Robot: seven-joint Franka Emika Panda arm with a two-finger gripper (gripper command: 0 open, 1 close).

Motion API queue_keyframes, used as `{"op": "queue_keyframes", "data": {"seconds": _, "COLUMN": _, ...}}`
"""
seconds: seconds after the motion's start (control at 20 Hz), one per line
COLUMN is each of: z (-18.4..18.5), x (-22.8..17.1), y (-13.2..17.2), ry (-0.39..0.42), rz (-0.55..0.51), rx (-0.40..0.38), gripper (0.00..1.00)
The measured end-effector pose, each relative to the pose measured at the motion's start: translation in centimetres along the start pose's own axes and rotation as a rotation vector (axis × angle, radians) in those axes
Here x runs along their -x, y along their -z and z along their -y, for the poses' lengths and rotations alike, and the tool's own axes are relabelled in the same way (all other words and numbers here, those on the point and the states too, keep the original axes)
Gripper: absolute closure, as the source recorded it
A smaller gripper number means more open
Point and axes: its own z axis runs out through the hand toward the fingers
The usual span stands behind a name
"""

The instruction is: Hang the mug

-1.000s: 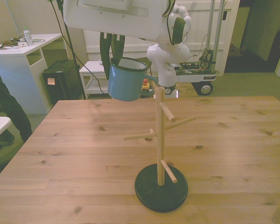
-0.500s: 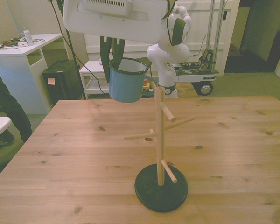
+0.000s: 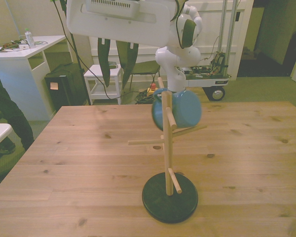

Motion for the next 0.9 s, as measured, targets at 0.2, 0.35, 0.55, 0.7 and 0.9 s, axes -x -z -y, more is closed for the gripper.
{"op": "queue_keyframes", "data": {"seconds": 0.2, "z": 0.0, "x": 0.0, "y": 0.2, "ry": 0.0, "rz": -0.004, "rx": -0.003, "gripper": 0.0}}
{"op": "queue_keyframes", "data": {"seconds": 0.35, "z": -0.1, "x": 0.0, "y": 0.3, "ry": -0.002, "rz": -0.006, "rx": -0.004, "gripper": 0.0}}
{"op": "queue_keyframes", "data": {"seconds": 0.55, "z": -1.4, "x": -0.6, "y": 1.3, "ry": -0.021, "rz": -0.019, "rx": -0.009, "gripper": 0.0}}
{"op": "queue_keyframes", "data": {"seconds": 0.7, "z": -3.3, "x": -1.4, "y": 2.2, "ry": -0.047, "rz": -0.032, "rx": -0.014, "gripper": 0.0}}
{"op": "queue_keyframes", "data": {"seconds": 0.9, "z": -6.7, "x": -2.7, "y": 4.0, "ry": -0.074, "rz": -0.043, "rx": -0.041, "gripper": 0.0}}
